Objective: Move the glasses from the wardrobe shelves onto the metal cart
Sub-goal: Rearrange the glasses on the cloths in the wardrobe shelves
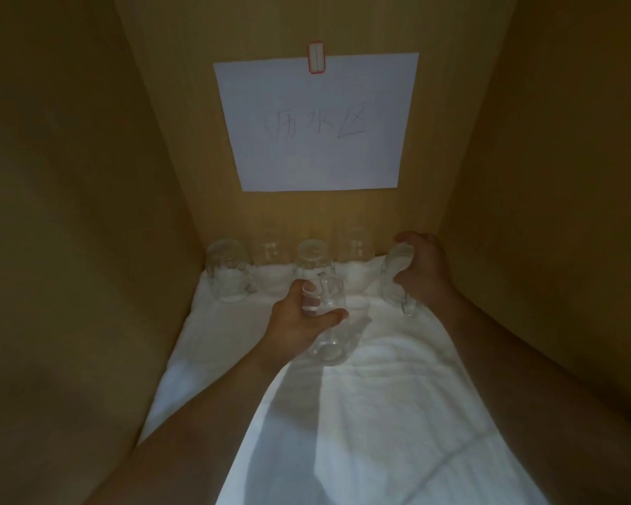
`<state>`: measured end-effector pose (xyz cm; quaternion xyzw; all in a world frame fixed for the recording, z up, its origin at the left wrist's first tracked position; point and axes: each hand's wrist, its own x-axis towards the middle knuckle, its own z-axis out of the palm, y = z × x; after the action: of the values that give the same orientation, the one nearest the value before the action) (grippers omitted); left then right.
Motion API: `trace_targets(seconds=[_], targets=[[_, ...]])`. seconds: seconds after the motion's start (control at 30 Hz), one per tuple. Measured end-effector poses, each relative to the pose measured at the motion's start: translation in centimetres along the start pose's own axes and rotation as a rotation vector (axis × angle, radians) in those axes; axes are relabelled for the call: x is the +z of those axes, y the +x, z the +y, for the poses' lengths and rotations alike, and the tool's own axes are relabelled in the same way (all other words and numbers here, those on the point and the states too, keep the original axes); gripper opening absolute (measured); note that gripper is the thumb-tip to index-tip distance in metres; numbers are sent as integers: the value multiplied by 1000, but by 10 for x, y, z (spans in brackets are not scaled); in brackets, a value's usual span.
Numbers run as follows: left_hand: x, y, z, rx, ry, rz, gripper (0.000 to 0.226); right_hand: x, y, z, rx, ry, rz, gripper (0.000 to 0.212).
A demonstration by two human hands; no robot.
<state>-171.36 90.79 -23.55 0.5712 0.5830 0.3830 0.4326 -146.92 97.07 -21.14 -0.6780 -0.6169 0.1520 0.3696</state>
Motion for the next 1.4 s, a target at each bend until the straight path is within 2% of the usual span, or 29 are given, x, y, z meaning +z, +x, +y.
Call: trace_targets(seconds=[0.2,0.47,0.77,0.83,0.93,1.0,1.07,1.13,1.2,1.27,1.4], targets=[[0,1,-1,-10,-14,-2,63,8,27,11,-64,-22,-108,64],[-1,7,-1,-43,-20,3,65,11,56,23,-136,-222,-365,71],[2,4,3,-42,1,11,63,19,35,18,-205,-462,-271,77],[3,3,4,-42,-2,14,63,22,17,15,-217,-294,-96,71],[4,0,5,-28,6,11,63,34,-19,7,-258,-89,227,43],[6,-3,4,-12,5,16,63,44,-46,-3,-199,78,297,28],[6,-6,4,-7,6,24,62,55,-67,-10,-5,266,219,18],[7,-9,4,-12,-3,37,63,64,-81,-11,234,411,3,13],[6,-11,7,-13,-22,76,62,69,-92,-15,451,659,-185,15],[4,-13,10,-6,-63,111,61,67,-104,-23,558,835,-299,19],[-4,-16,24,15,-147,126,60,64,-120,-35,685,1088,-472,46]])
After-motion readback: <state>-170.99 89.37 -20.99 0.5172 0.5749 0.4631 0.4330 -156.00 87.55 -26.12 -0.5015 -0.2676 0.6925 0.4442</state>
